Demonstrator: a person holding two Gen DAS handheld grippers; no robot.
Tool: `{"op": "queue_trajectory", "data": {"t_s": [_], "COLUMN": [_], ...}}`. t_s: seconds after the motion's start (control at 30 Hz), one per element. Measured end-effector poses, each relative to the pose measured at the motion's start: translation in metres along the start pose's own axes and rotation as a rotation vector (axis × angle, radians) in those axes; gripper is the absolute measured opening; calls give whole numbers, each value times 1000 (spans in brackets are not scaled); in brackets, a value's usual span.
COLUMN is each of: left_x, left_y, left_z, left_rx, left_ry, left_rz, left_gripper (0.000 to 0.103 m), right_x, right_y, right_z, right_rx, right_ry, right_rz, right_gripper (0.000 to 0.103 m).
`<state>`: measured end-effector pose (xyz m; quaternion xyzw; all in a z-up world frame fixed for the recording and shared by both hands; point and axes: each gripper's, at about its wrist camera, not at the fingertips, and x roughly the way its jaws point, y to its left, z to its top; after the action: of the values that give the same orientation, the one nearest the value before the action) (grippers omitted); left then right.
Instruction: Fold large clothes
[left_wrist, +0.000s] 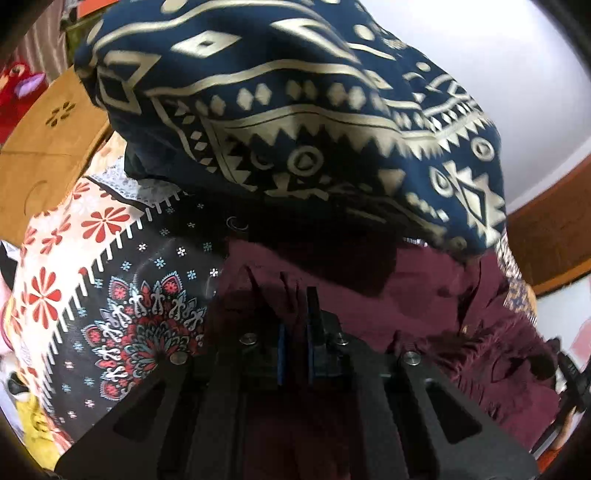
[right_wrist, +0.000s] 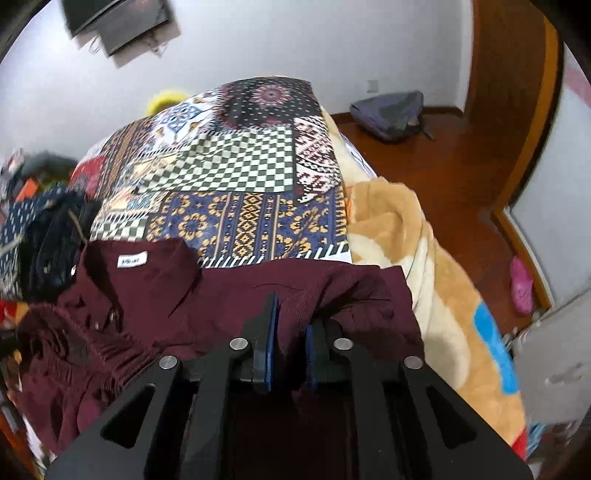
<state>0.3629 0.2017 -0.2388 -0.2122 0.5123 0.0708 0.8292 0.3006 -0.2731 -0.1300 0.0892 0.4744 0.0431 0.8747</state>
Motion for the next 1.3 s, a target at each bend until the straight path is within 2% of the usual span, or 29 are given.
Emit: {"op": "queue_trajectory", "data": {"t_s": [0.1,0.3,0.37,0.43,0.5,0.57,0.7,0.8,0.9,1.07,1.17,1.3], "left_x": [-17,-73,-86,-103,-121,-138,-155,-139,-106,-54,-38,-43], "left_y": [-9,-30,-40,-47,-50,-58,-66,-69,-70,-71,-70,-72], "left_z": [-3,-16,-20,-21,-24,-29,-32,-40,-55,-86,-99,-105], "left_rx": [49,147,177,209,239,270,294,303,311,325,332,353], "left_ry": [-11,-105,-132,-168,-209,-249,-291,-232,-114,46,58,24], "left_rz": [-5,-58,-60,-57,-68,-66,-99,-112,-121,-108,-80,-62], "left_gripper": [10,31,36,44,46,49,67,68,68,68,68,68], "right_x": [-13,-38,-48,-58,-74,-87,-92,-81,-62,-20,-15,-22], "right_y": [7,24,27,31,33,37,52,68,86,108,115,120], "right_z": [-2,-8,-9,-8,-8,-8,-12,-24,-41,-75,-90,-91], "right_rx": [-56,-113,-118,-117,-109,-110,-129,-162,-216,-313,-366,-406], "right_ry": [2,-37,-67,-104,-156,-198,-178,-126,-48,89,73,65], "right_rz": [-14,-13,-33,-61,-63,-36,22,73,105,73,24,-14], "right_gripper": [18,31,40,61,67,70,72,72,72,73,75,76]}}
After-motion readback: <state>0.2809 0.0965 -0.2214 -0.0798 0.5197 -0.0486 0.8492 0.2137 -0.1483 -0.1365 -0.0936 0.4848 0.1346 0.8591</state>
